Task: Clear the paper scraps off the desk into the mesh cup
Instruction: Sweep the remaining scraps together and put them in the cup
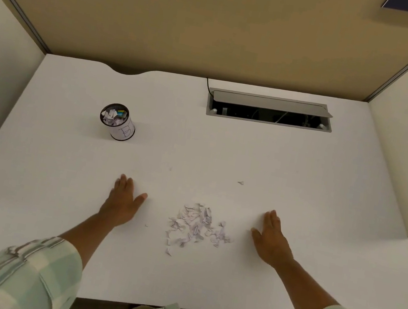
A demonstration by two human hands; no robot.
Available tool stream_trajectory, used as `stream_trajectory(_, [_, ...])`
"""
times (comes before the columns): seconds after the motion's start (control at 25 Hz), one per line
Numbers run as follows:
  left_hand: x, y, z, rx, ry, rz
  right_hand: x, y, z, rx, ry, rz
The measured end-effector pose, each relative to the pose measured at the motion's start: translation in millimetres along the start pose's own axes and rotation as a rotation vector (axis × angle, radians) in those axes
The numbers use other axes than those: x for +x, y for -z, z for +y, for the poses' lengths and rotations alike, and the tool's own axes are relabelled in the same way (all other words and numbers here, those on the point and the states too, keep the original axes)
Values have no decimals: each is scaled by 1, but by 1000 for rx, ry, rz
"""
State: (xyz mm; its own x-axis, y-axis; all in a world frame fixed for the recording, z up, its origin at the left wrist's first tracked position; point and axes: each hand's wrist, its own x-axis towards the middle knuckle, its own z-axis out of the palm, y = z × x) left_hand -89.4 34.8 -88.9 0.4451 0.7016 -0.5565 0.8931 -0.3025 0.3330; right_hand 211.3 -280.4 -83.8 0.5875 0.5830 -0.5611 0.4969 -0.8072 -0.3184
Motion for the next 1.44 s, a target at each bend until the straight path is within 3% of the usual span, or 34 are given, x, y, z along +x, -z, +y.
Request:
stream_trajectory(0.24, [-62, -67, 41, -145, -148, -56, -46, -74, -56, -64, 178, -37])
stream_trajectory(0.48, [-86, -90, 68, -210, -297, -135, -49, -81, -100, -40, 330, -123])
stream_trajectory(0.64, [-73, -66, 65, -305, -346, 23, -26, -49, -103, 59, 275, 45])
stream_trajectory(0.8, [-25, -29, 69, -176, -346, 135, 24, -2, -91, 31, 164, 142])
stream_trajectory(1.08, [37, -3, 93, 212, -300, -72, 72, 16, -85, -146, 161, -122])
stream_trajectory(1.44, [-27, -58, 66, 328, -463, -62, 17, -39, -95, -359, 441, -104])
